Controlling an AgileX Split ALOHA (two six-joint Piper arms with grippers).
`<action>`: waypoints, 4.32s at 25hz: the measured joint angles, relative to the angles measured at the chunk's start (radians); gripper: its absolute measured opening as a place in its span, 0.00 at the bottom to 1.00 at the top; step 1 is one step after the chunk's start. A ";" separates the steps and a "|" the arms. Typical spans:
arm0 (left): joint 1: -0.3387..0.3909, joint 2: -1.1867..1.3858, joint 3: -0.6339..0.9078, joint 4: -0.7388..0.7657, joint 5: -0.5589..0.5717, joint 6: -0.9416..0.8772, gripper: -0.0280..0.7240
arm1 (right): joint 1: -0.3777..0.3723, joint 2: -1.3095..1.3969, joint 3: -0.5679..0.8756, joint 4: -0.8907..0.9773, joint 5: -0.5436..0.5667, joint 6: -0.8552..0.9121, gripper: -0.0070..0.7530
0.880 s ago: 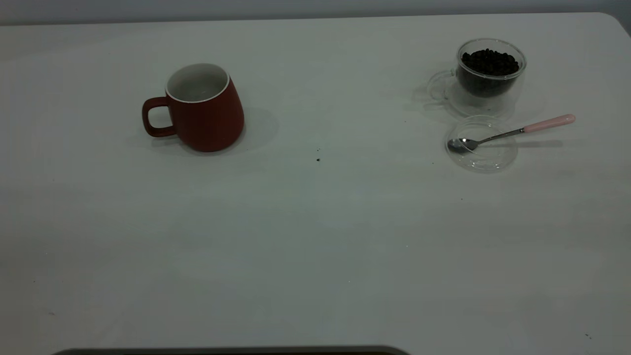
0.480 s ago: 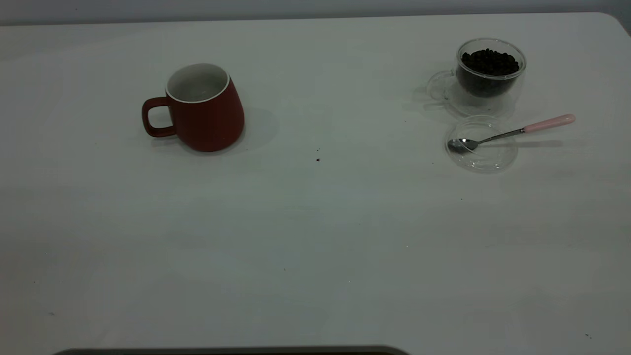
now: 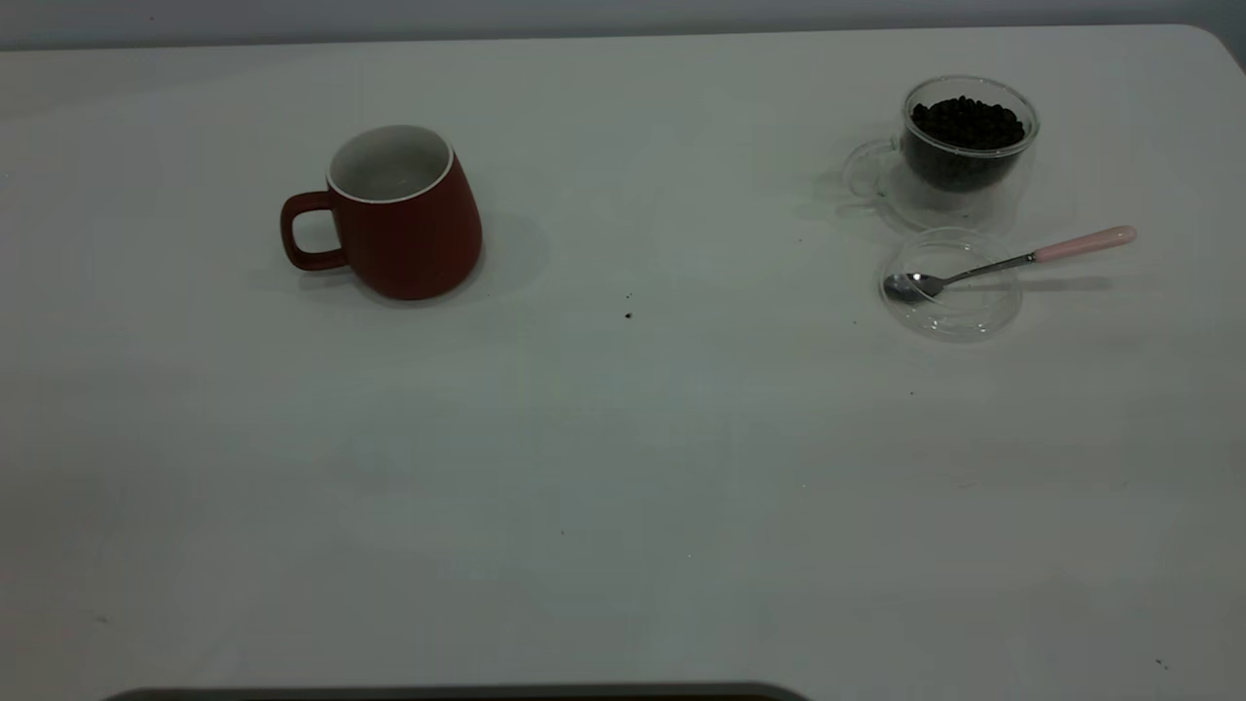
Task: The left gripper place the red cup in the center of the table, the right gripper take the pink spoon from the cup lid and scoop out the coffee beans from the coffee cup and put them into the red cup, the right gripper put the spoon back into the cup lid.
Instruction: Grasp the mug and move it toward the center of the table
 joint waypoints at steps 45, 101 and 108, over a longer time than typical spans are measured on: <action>0.000 0.703 -0.090 -0.097 -0.419 0.080 0.75 | 0.000 -0.003 0.000 0.000 0.000 0.000 0.59; -0.209 2.316 -0.807 -0.042 -0.978 1.170 0.75 | 0.000 -0.005 0.000 0.000 0.000 0.000 0.59; -0.296 2.343 -0.809 -0.042 -1.088 1.212 0.75 | 0.000 -0.005 0.000 0.000 0.000 0.000 0.59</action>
